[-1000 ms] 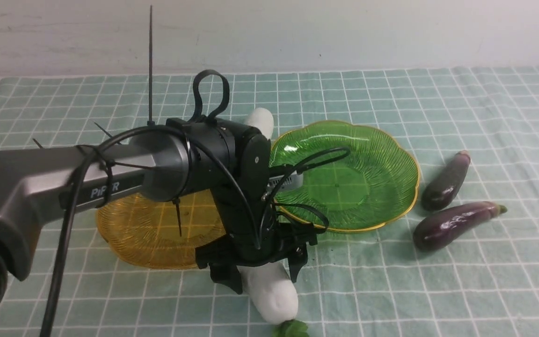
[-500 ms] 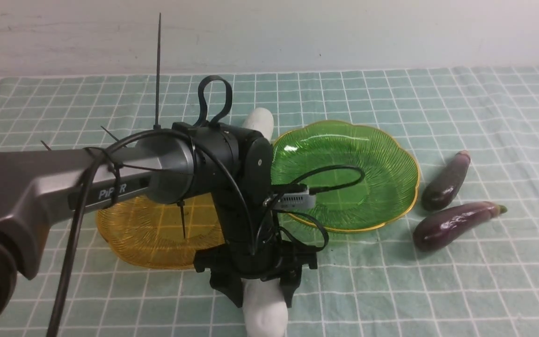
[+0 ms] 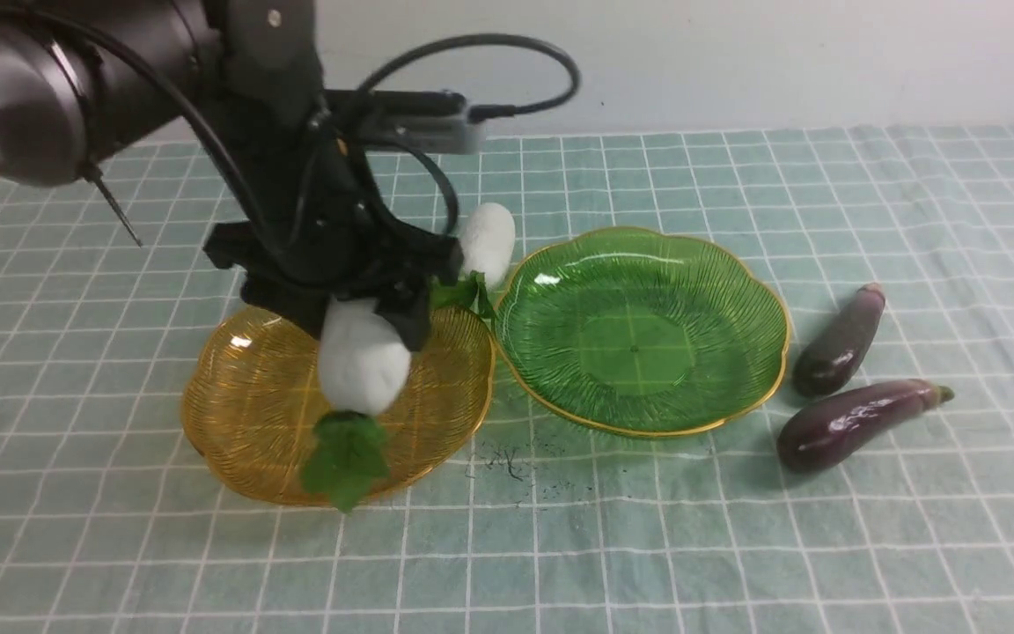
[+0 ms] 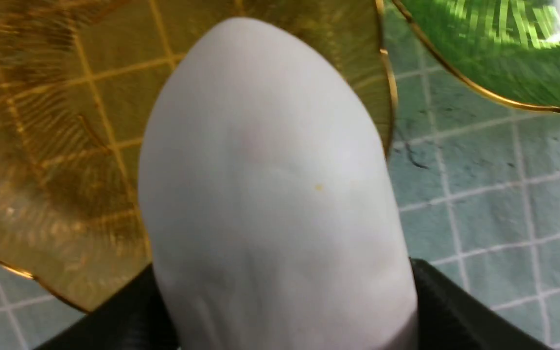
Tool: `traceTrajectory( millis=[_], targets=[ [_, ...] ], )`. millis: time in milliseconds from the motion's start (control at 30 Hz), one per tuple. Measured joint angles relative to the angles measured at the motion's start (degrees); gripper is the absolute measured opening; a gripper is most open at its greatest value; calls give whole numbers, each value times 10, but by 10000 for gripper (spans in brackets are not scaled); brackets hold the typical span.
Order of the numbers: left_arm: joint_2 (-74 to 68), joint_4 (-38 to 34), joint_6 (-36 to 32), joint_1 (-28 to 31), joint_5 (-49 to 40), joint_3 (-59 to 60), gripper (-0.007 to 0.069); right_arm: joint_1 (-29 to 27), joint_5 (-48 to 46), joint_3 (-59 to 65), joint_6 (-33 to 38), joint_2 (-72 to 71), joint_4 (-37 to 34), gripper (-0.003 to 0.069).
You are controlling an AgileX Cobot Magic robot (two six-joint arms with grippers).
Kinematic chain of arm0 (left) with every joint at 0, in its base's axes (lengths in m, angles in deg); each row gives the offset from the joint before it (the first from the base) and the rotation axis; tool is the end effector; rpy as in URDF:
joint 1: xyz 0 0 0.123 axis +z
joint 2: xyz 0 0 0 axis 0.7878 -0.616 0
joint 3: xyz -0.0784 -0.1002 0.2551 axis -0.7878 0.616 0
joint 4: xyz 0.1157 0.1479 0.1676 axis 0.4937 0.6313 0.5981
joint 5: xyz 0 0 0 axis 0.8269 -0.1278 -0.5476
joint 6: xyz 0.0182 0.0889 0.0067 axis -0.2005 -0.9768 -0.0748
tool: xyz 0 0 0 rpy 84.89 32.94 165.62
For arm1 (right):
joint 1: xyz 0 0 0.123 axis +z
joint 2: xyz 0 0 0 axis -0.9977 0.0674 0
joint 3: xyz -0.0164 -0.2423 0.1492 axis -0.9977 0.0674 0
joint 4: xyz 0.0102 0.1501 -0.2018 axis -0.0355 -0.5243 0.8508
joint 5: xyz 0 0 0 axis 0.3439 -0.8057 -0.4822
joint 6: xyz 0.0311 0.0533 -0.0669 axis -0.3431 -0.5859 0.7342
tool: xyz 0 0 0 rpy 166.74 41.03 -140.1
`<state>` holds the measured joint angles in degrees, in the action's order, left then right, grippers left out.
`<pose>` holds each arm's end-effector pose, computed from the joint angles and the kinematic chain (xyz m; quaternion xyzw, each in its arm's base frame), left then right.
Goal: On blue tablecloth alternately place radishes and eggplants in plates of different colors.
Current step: 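Pick up the white radish and place it in the left plate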
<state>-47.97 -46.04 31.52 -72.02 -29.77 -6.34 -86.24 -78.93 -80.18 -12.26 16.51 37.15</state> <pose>0.3547 -0.1341 0.3010 0.0997 0.9863 -0.0554 0.1192 0.1093 0.0384 0.3165 -0.0908 0.9178 0.1976 0.3322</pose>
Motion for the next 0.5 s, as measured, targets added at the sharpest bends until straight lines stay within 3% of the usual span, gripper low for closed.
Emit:
traceTrajectory(
  millis=[267, 500],
  targets=[
    [-96, -6, -100, 58, 10, -2, 503, 0, -11, 0, 4, 0, 0, -15],
    [-123, -9, -146, 61, 40, -2, 503, 0, -11, 0, 5, 0, 0, -15]
  ],
)
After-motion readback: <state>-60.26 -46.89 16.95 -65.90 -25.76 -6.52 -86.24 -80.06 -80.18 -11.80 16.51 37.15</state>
